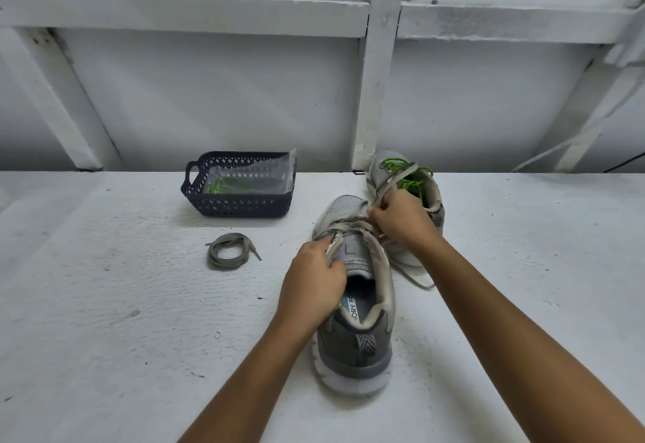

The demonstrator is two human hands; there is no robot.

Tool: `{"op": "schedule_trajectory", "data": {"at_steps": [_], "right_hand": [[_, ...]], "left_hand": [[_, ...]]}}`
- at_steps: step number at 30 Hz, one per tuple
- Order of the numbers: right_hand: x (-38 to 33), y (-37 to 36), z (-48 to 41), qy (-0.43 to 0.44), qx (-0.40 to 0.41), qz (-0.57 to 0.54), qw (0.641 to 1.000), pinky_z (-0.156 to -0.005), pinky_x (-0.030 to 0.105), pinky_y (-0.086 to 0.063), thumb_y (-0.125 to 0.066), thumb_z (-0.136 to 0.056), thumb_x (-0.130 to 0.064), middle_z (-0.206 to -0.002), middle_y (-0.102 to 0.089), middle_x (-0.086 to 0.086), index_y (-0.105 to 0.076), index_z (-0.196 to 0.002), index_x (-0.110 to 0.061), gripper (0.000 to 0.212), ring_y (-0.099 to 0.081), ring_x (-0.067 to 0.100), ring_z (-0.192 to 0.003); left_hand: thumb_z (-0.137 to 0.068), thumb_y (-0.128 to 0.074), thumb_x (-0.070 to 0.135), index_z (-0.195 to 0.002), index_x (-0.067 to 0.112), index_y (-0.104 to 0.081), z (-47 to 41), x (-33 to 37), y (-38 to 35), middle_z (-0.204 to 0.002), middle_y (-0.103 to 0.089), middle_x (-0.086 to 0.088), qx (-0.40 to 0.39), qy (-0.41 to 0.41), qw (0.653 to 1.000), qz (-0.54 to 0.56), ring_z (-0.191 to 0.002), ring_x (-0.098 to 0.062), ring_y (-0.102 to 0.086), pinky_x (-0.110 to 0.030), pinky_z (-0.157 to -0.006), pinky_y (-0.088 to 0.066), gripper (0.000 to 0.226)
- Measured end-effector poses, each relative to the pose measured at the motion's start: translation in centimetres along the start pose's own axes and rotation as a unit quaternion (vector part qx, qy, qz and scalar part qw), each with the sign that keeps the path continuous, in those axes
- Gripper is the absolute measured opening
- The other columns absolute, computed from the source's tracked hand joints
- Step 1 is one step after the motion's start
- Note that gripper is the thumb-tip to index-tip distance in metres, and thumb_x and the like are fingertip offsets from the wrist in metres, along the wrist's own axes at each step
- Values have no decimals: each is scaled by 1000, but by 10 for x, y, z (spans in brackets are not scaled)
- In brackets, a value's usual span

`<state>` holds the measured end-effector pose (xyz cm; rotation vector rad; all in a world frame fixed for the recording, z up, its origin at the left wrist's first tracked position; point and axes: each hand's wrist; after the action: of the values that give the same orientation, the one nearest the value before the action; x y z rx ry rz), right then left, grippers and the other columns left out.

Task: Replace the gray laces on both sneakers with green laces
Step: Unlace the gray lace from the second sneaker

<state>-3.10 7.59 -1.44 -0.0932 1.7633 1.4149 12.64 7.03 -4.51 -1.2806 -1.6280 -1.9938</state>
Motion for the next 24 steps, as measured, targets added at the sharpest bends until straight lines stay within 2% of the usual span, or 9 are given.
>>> {"op": "schedule_trajectory", "data": {"at_steps": [2,6,8,10,13,15,18,22,24], "right_hand": [[-2,9,-4,-13,57,-83,995,-66,36,-56,-50,-96,-18,-75,-68,14,-65,-83,1,27,-64,24,-64],[-7,29,-10,1,184,-151,971,-72,48,-56,-49,-95,-22,-64,-67,7,-57,-66,-11,32,-67,27,-68],[-7,27,-7,0,153,-134,979,-73,49,-56,-52,-94,-28,-67,-68,11,-58,-68,-8,34,-68,31,-69],[-3,18,-3,-17,52,-122,991,-69,48,-58,-55,-94,-31,-67,-67,15,-61,-73,-1,37,-69,33,-67],[1,7,4,-7,-49,-14,999,-53,28,-54,-58,-93,-22,-63,-62,9,-62,-69,-6,29,-64,26,-59],[1,2,5,15,-41,39,998,-55,26,-49,-58,-92,-17,-68,-63,11,-67,-76,-3,22,-59,21,-59],[1,2,3,29,0,-8,1000,-74,42,-55,-58,-91,-12,-77,-67,18,-68,-84,3,19,-63,31,-71],[0,14,-2,8,101,-89,991,-67,50,-57,-49,-95,-18,-71,-68,18,-58,-69,-6,30,-65,32,-63],[-2,25,-1,15,152,-128,980,-60,46,-58,-48,-96,-21,-67,-67,16,-52,-64,-11,34,-65,28,-55]], "left_hand": [[-90,-46,14,-135,18,-51,1,0,0,-132,-52,-6,3,1,1000,4,-117,-25,-50,-31,-93,-40,45],[-89,-46,13,-133,16,-52,0,0,0,-130,-53,-8,7,0,1000,8,-115,-25,-51,-32,-94,-41,44],[-89,-46,13,-133,15,-52,0,-1,-1,-130,-53,-8,8,1,1000,7,-115,-25,-50,-32,-94,-40,44],[-90,-47,13,-133,16,-52,-1,-1,-1,-131,-53,-7,8,0,1000,7,-116,-25,-50,-31,-94,-39,44],[-90,-46,14,-134,16,-51,-1,-1,-1,-132,-52,-7,8,-1,1000,6,-116,-25,-50,-31,-94,-40,44],[-90,-46,13,-134,16,-52,-2,-2,-1,-132,-53,-7,10,-3,1000,7,-116,-25,-51,-31,-94,-41,44],[-89,-46,12,-130,16,-55,-2,-3,-2,-130,-54,-7,13,-8,1000,9,-114,-26,-51,-30,-91,-40,42],[-88,-46,12,-126,13,-57,-3,-5,-3,-126,-56,-8,12,-6,1000,10,-110,-26,-53,-31,-88,-41,40],[-89,-46,12,-129,13,-55,-4,-6,-3,-127,-55,-8,6,-6,1000,8,-111,-25,-53,-31,-90,-41,41]]}}
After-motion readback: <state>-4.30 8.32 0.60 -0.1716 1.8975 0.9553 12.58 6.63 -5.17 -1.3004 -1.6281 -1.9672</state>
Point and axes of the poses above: each hand's wrist, its own z-axis away from the middle knuckle, its own y-axis out of the back of the hand, x = y × z
